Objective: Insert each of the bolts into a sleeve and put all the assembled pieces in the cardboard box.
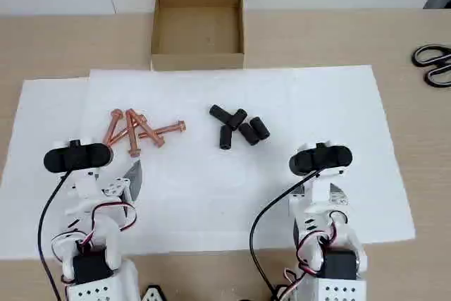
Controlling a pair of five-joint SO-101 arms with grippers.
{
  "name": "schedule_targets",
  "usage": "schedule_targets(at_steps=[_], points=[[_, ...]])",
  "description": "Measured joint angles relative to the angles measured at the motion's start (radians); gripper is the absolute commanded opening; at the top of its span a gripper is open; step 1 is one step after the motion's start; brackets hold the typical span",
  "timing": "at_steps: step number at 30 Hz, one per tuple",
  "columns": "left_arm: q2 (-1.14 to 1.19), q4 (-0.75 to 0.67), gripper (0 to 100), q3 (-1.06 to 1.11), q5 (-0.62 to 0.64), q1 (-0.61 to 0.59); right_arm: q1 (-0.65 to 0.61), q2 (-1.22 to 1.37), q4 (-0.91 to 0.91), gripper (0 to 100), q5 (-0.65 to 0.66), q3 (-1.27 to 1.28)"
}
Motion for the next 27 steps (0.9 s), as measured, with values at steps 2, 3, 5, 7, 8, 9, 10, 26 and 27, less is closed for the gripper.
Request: schedule_targets(at_steps=[2,3,5,7,8,9,10,26,27], points=[[0.0,0.0,30,0.0,0.0,0.0,0.0,0.0,0.0,20.9,0.0,0.0],[0.0,0.0,30,0.0,0.0,0.0,0.002,0.0,0.0,20.9,0.0,0.0],[0.0,0.0,30,0.0,0.0,0.0,0.002,0.0,0.0,20.9,0.0,0.0],[0.0,0.0,30,0.0,0.0,0.0,0.002,0.0,0.0,20.9,0.0,0.0],[0.0,0.0,30,0.0,0.0,0.0,0.002,0.0,0.0,20.9,0.0,0.0],[0.0,0.0,30,0.0,0.0,0.0,0.002,0.0,0.0,20.9,0.0,0.0],[0.0,0.0,30,0.0,0.0,0.0,0.002,0.0,0.0,20.9,0.0,0.0],[0.0,0.0,30,0.0,0.0,0.055,0.002,0.0,0.0,20.9,0.0,0.0],[0.0,0.0,30,0.0,0.0,0.057,0.002,0.0,0.0,20.9,0.0,0.0]])
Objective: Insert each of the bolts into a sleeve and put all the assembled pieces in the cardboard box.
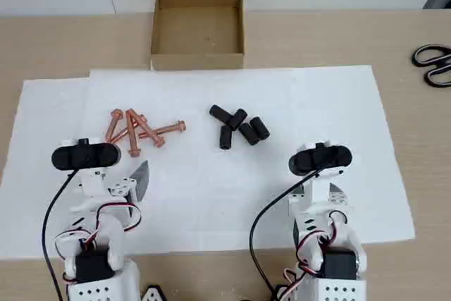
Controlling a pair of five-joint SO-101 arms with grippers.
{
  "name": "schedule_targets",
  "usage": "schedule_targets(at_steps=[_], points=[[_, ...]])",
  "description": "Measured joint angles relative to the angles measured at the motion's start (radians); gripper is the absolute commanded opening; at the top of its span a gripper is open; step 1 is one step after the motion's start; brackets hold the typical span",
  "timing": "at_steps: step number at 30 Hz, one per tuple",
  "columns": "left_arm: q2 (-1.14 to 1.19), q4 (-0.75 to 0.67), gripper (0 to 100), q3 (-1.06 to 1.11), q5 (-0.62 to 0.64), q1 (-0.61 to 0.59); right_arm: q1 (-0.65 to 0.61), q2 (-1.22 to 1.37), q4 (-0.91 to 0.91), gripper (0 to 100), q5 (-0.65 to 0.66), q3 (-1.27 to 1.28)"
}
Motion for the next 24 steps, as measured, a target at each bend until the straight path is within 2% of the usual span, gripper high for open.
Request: schedule_targets(at_steps=[6,9,12,16,19,24], points=[[0.0,0.0,30,0.0,-0.009,0.0,0.0,0.0,0.0,20.9,0.0,0.0],[0.0,0.0,30,-0.028,-0.098,-0.035,0.0,0.0,0.0,20.9,0.0,0.0],[0.0,0.0,30,-0.103,-0.166,-0.121,0.0,0.0,-0.04,20.9,0.0,0.005],[0.043,0.0,30,-0.209,-0.183,-0.272,0.0,0.0,-0.101,20.9,0.0,0.003],[0.133,0.031,30,-0.322,-0.183,-0.342,0.018,0.0,-0.124,20.9,0.044,-0.011],[0.413,0.163,30,-0.582,-0.183,-0.365,0.025,0.0,-0.127,20.9,0.17,-0.086]])
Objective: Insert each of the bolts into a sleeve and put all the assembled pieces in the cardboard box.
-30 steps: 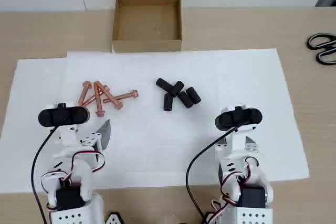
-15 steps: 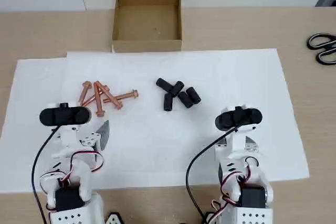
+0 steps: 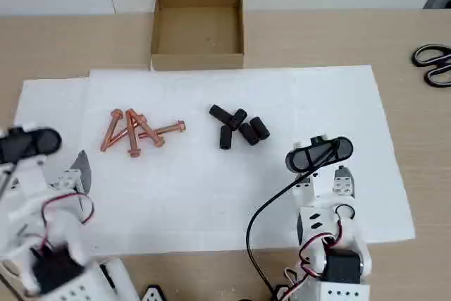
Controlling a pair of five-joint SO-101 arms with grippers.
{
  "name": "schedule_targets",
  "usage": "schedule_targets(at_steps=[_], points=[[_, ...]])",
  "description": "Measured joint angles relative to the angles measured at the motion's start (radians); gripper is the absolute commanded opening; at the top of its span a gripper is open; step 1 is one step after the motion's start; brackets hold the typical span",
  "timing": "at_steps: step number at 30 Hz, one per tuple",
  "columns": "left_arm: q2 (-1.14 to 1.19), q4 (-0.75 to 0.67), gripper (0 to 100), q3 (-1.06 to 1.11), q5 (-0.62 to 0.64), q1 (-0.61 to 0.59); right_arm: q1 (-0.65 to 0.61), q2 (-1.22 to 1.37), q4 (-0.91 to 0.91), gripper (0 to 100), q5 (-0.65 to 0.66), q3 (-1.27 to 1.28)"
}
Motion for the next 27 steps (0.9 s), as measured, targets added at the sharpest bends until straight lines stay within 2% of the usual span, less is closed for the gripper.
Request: schedule_targets(at_steps=[6,10,14,19,23,27], points=[[0.405,0.107,30,-0.315,0.0,0.046,0.009,0.0,0.114,20.9,0.075,-0.229],[0.566,0.167,30,-0.44,0.0,0.109,0.106,0.054,0.184,20.9,0.086,-0.427],[0.595,0.18,30,-0.465,0.0,0.167,0.23,0.207,0.221,20.9,0.086,-0.629],[0.595,0.18,30,-0.465,0.0,0.207,0.256,0.439,0.265,20.9,0.086,-0.91],[0.595,0.18,30,-0.465,0.051,0.207,0.226,0.724,0.374,20.9,0.091,-1.071],[0.588,0.18,30,-0.465,0.068,0.21,0.11,1.088,0.549,20.9,0.133,-1.254]])
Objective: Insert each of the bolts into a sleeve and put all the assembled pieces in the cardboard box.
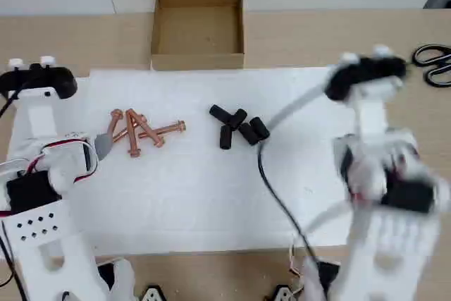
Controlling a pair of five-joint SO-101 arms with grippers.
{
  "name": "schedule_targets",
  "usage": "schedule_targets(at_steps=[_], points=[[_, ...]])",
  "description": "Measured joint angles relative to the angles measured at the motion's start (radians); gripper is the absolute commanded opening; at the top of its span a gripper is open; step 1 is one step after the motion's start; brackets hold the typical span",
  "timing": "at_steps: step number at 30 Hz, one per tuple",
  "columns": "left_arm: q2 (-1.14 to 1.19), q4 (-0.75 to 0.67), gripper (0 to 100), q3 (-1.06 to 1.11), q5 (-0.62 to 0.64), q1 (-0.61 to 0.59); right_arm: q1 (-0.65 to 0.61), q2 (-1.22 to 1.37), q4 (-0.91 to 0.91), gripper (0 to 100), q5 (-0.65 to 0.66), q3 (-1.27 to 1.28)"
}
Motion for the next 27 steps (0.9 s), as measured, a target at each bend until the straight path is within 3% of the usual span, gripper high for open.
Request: schedule_targets(at_steps=[4,11,19,27], points=[[-0.005,0.011,30,0.0,0.0,0.009,-0.164,0.315,0.14,20.9,0.006,-0.233],[0.054,0.057,30,-0.048,0.0,0.009,-0.384,0.512,0.087,20.9,-0.061,-0.416],[0.302,0.186,30,-0.25,0.0,0.009,-0.43,0.646,-0.087,20.9,-0.14,-0.457],[0.384,0.199,30,-0.365,0.064,0.009,-0.482,0.984,-0.025,20.8,-0.181,-0.784]])
